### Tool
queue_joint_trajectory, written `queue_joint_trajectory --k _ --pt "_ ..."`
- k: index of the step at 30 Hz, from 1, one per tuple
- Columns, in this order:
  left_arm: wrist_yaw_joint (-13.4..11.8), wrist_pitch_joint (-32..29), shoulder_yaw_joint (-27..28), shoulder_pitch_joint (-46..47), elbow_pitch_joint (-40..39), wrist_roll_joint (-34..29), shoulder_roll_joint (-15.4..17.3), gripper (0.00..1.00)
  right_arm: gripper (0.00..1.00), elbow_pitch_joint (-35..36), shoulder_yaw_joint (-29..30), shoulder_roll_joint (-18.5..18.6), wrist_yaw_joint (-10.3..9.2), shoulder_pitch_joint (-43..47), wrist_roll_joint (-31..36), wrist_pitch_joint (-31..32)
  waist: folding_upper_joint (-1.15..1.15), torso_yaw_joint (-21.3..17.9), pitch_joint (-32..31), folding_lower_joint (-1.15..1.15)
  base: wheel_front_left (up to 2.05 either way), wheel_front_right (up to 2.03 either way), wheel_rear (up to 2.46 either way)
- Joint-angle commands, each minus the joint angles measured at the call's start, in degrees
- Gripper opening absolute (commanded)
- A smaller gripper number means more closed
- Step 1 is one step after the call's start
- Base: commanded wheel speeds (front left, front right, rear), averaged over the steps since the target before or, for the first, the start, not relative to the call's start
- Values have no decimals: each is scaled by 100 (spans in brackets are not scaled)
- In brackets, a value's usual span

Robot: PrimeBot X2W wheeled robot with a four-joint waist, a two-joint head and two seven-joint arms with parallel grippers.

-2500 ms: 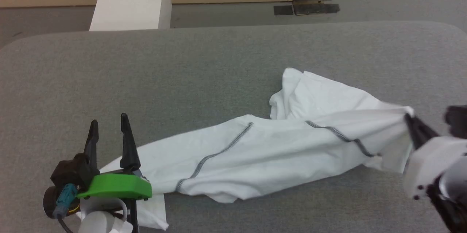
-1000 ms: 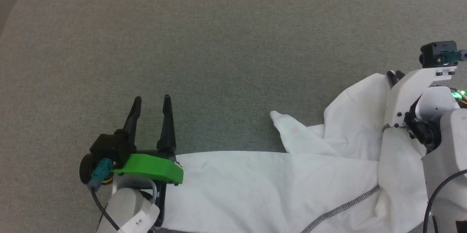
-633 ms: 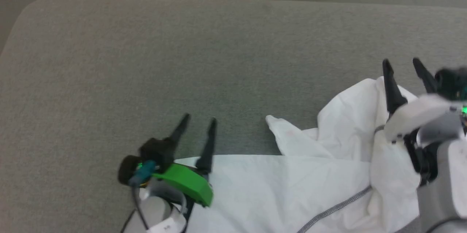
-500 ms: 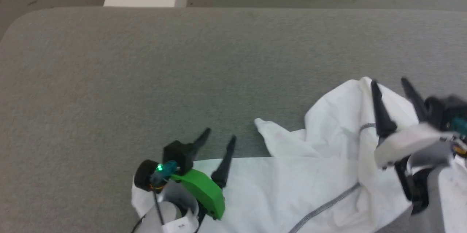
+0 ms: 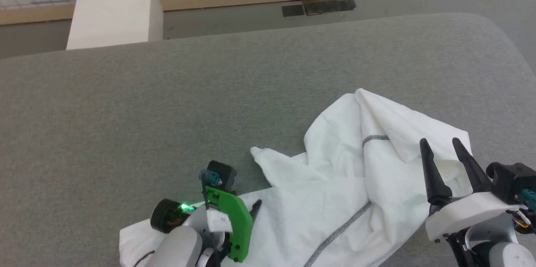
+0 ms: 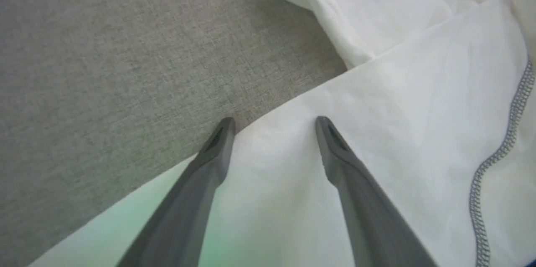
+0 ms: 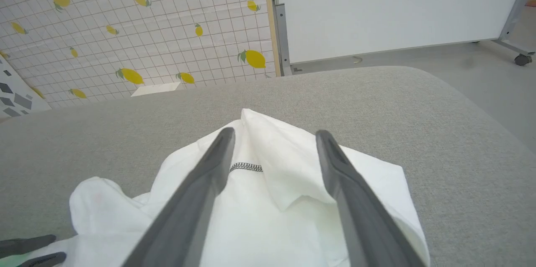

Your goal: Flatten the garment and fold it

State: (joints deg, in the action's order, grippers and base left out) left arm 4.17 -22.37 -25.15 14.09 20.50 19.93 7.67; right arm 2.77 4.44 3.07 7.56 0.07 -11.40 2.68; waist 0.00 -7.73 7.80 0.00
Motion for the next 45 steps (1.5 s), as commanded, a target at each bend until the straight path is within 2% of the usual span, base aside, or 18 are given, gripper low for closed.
queue_joint_trajectory --k 1,2,4,6,9,16,21,22,25,29,34,35,36,37,40,45 --pt "-99 -289 -36 36 179 -21 87 100 100 35 -7 -17 -8 41 -49 -37 0 -121 -32 0 0 0 0" --pt "-119 -554 -76 33 245 -14 112 100 100 40 -9 -18 -8 44 -63 -40 0 -142 -31 0 0 0 0" --pt "-103 -981 -131 8 262 56 147 0 100 44 -2 -18 -8 47 -88 -39 0 -171 -22 0 0 0 0" --pt "-63 -1160 -127 -21 112 157 174 0 100 63 9 -18 -8 47 -102 -38 0 -179 -9 0 0 0 0" --pt "-189 -819 79 -17 -291 164 273 0 100 96 61 -18 -8 55 -98 -36 0 -148 14 0 0 0 0" --pt "-875 620 1197 6 -1180 222 568 0 100 140 110 -19 -8 24 -64 5 0 109 18 0 0 0 0" --pt "-1262 1378 1923 69 -1278 273 767 0 100 162 57 -19 -8 -49 -29 46 0 276 52 0 0 0 0" --pt "-1428 1620 2207 64 -1208 325 813 0 100 161 22 -19 -8 -90 -23 55 0 321 73 0 0 0 0" --pt "-1720 1969 2661 -21 -1088 413 863 0 100 149 -32 -19 -8 -145 -8 64 0 368 106 0 0 0 0" --pt "-1952 2097 3039 -299 -861 569 872 0 100 129 -50 -19 -8 -165 6 86 0 429 160 0 0 0 0" --pt "-1910 1571 2999 -710 -451 861 719 0 100 -13 -14 -19 -8 -137 52 323 0 506 186 0 0 0 0" --pt "-1850 1489 2947 -759 -402 908 683 32 100 -42 -3 -19 -8 -130 62 384 0 523 182 0 0 0 0" --pt "-1758 1448 2890 -802 -367 958 645 89 100 -66 7 -19 -8 -118 72 460 0 543 173 0 0 0 0" --pt "-1690 1465 2859 -827 -359 1003 597 100 100 -81 8 -19 -8 -107 76 526 0 559 164 0 0 0 0" --pt "-1418 1824 2774 -902 -450 1118 392 100 100 -136 30 -19 -8 -56 82 759 0 614 114 0 0 0 0" --pt "-994 3098 2615 -967 -619 978 106 100 100 -254 92 -19 -8 77 140 1268 0 700 57 0 0 0 0"
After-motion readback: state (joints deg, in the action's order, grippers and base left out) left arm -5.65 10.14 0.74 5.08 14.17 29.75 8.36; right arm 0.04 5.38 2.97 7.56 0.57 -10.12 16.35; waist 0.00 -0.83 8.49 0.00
